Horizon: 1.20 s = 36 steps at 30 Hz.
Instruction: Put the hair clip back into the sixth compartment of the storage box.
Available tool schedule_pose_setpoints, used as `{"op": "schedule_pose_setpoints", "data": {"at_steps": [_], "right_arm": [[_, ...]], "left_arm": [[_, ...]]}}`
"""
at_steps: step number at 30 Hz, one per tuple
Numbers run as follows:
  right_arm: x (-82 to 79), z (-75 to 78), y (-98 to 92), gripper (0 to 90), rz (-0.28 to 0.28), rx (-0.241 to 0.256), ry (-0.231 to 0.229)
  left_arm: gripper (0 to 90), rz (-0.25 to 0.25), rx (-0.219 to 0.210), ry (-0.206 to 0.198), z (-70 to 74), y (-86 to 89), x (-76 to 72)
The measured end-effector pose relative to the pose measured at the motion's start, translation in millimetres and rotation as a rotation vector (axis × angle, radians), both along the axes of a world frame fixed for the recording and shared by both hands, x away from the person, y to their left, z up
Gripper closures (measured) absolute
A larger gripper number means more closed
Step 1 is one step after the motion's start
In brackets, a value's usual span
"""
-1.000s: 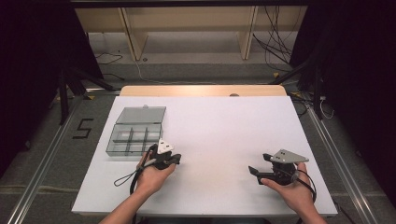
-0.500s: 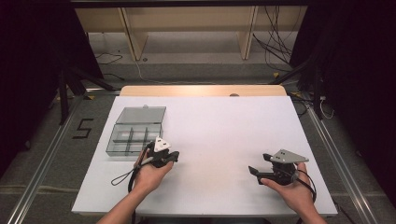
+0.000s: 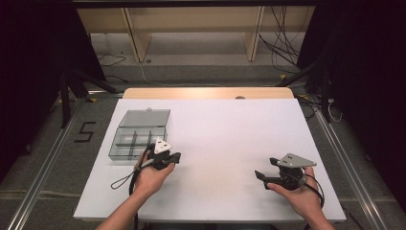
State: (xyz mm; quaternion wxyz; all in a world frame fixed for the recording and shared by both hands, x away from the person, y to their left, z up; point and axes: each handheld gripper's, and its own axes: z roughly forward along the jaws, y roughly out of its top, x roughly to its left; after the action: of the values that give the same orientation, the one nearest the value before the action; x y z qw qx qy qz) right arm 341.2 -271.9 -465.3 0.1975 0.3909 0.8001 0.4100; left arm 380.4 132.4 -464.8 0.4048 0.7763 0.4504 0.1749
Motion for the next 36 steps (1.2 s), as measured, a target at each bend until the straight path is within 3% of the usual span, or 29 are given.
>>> {"op": "schedule_pose_setpoints", "data": {"at_steps": [7, 13, 15, 18, 24, 28, 32, 36], "right_arm": [[0.1, 0.0, 0.0, 24.4, 0.001, 0.000, -0.001], [0.1, 0.1, -0.2, 24.4, 0.003, 0.000, 0.000], [0.2, 0.0, -0.4, 24.3, 0.003, 0.002, 0.000], [-0.1, 0.1, -0.7, 24.3, 0.001, 0.002, -0.001], [0.5, -0.4, 1.1, 24.2, 0.005, -0.001, 0.003], [0.2, -0.6, 0.8, 24.3, 0.003, -0.002, 0.005], [0.7, -0.6, -0.5, 24.2, 0.003, 0.000, 0.006], [0.5, -0.6, 0.2, 24.2, 0.007, -0.002, 0.007]], "left_arm": [[89.5, 0.009, -0.003, -0.008, 2.5, 2.7, 0.9], [89.2, -0.029, 0.010, -0.006, 2.2, 5.0, -2.2], [88.7, -0.065, 0.004, -0.002, 3.0, 7.0, -4.5], [70.9, -0.182, -0.017, 0.033, -1.0, 9.6, -9.8], [55.9, -0.254, 0.019, 0.066, -13.7, 4.8, -14.5], [53.8, -0.292, 0.046, 0.088, -18.7, 0.6, -16.4], [56.6, -0.347, 0.099, 0.114, -27.0, -1.3, -17.6], [62.6, -0.348, 0.112, 0.105, -27.2, -1.1, -16.6]]}}
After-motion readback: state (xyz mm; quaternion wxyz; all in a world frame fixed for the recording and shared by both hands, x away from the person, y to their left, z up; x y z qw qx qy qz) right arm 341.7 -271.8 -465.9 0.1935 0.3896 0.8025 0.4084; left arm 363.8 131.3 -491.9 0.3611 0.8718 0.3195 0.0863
